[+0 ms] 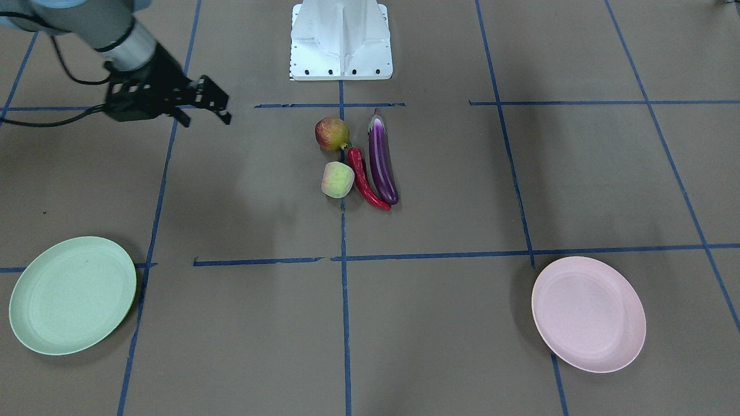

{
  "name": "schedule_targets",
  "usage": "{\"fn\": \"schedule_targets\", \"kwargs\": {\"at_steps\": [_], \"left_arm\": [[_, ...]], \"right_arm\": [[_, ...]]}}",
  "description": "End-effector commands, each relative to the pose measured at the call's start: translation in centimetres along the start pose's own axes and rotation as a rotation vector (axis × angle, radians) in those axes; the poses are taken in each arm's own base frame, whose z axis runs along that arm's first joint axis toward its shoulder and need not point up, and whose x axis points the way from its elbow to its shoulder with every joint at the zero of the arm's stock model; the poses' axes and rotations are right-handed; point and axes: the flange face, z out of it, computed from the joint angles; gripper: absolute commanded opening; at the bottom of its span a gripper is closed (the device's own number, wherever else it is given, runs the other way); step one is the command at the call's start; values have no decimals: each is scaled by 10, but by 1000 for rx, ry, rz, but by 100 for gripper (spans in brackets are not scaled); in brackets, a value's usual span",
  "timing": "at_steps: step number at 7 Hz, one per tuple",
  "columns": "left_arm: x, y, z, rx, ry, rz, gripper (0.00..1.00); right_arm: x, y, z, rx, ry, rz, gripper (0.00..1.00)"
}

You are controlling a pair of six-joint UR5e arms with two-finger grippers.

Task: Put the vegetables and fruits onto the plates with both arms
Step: 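Reach the right gripper down and grasp the red-yellow mango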

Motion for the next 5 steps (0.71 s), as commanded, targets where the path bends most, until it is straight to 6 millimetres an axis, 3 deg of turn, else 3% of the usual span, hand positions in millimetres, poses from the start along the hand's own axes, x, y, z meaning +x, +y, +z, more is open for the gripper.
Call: {"fn": "schedule_targets", "kwargs": {"at_steps": [1, 2, 4, 5], "left_arm": [[3, -1, 5, -11, 2, 5, 100], [4, -1, 6, -14, 2, 8, 100], [5, -2, 7, -17, 3, 9, 100], [3, -1, 10, -24, 4, 5, 100]], "right_arm": [[-125, 62, 54, 53, 161, 7, 100], [-143, 68, 76, 78, 179, -12, 100], [-149, 76, 93, 63, 201, -66, 100], [-161, 78, 116, 47, 235, -116, 100]]}}
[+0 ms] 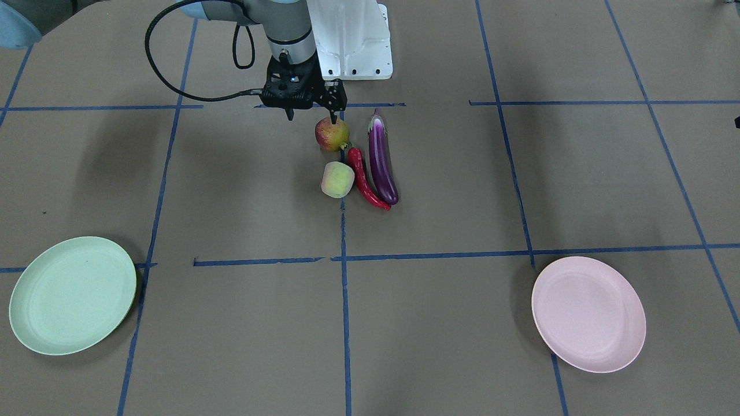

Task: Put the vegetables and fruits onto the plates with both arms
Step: 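Reach the right gripper down and grasp the red-yellow mango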

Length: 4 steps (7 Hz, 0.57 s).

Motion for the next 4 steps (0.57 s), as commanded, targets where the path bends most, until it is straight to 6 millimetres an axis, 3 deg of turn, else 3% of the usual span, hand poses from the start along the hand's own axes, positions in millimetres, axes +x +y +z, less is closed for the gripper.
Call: {"fn": "schedule_targets", "kwargs": {"at_steps": [1, 4], "left_arm": [[0, 0, 3, -5, 1, 1, 100], [1, 0, 2, -4, 2, 2, 100]], "right_arm": [[-18, 9, 33, -21, 55, -80, 100], [-25, 14, 56, -31, 81, -95, 100]]}}
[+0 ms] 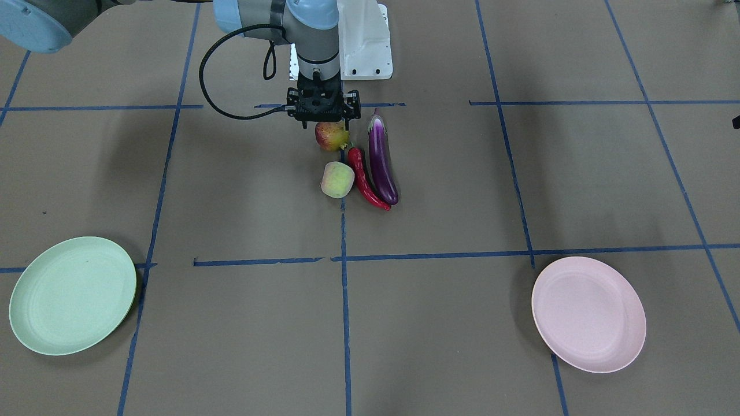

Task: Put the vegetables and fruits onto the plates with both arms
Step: 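Reach the right gripper down and grasp the red-yellow mango, then carry mango to green plate with right gripper while left gripper reaches eggplant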

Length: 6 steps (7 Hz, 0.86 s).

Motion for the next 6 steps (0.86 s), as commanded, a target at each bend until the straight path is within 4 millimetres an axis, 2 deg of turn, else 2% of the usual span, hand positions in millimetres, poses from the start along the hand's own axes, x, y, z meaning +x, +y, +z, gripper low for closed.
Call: {"fn": "schedule_targets", "kwargs": {"at_steps": [1, 2, 3, 4, 5, 6], "left_arm": [[1, 0, 0, 1, 0, 3, 100], [1, 0, 0, 1, 0, 3, 100], [1, 0, 0, 1, 0, 4, 100], [5, -2, 4, -5, 11, 21, 100], [22, -9, 17, -30, 42, 52, 100], [56, -24, 36, -46, 52, 155, 100]], "right_arm": [[-17, -5, 23, 8, -59, -4, 100], [-16, -6, 37, 9, -75, -8, 100], [-15, -6, 37, 9, -72, -7, 86], [-12, -7, 32, 11, -79, -5, 25], [-5, -13, 20, 19, -95, 1, 1], [36, -13, -10, 23, -84, 12, 0]]}}
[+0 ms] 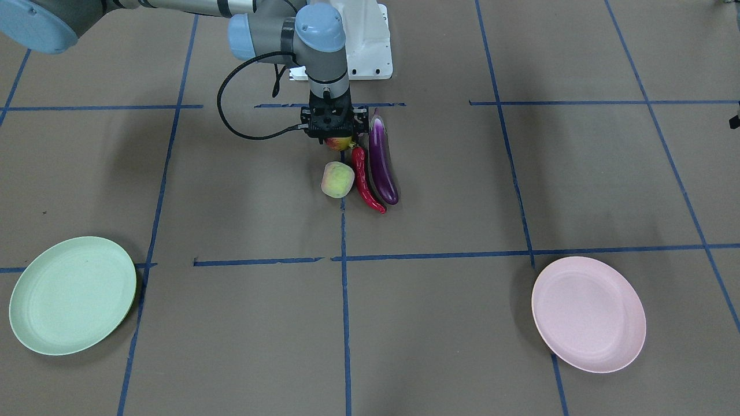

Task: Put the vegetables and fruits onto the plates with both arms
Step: 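Carry mango to green plate with right gripper while left gripper reaches eggplant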

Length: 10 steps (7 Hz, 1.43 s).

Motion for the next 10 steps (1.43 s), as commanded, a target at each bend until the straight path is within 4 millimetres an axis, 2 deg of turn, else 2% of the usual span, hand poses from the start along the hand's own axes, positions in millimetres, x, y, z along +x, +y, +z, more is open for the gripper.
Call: {"fn": "schedule_targets", "kwargs": {"at_steps": [1, 2, 3, 4, 5, 6, 7, 8, 9, 10], "left_arm": [[56, -26, 28, -7, 53, 91, 100], [90, -48, 29, 26, 96, 65, 100], [146, -73, 42, 37, 140, 68, 100], [217, -99, 53, 44, 199, 29, 100], [298, -114, 73, 19, 261, -9, 100], [378, -124, 86, -10, 315, -40, 100], [463, -131, 97, 2, 328, -74, 100], [547, -118, 117, 26, 327, -122, 100], [596, -93, 147, 49, 299, -128, 100], [611, -76, 172, 103, 222, -124, 100]], "right_arm": [[70, -6, -69, 19, 34, 23, 0], [119, -12, -85, 36, 66, -23, 0], [169, -32, -77, 49, 135, -49, 0], [221, -74, -80, 84, 209, -104, 0], [257, -117, -84, 103, 268, -138, 1], [295, -159, -82, 87, 319, -152, 1], [350, -210, -82, 33, 361, -173, 1], [394, -248, -77, -6, 390, -208, 1], [416, -284, -58, 13, 386, -222, 2], [432, -307, -35, 38, 371, -222, 3]]}}
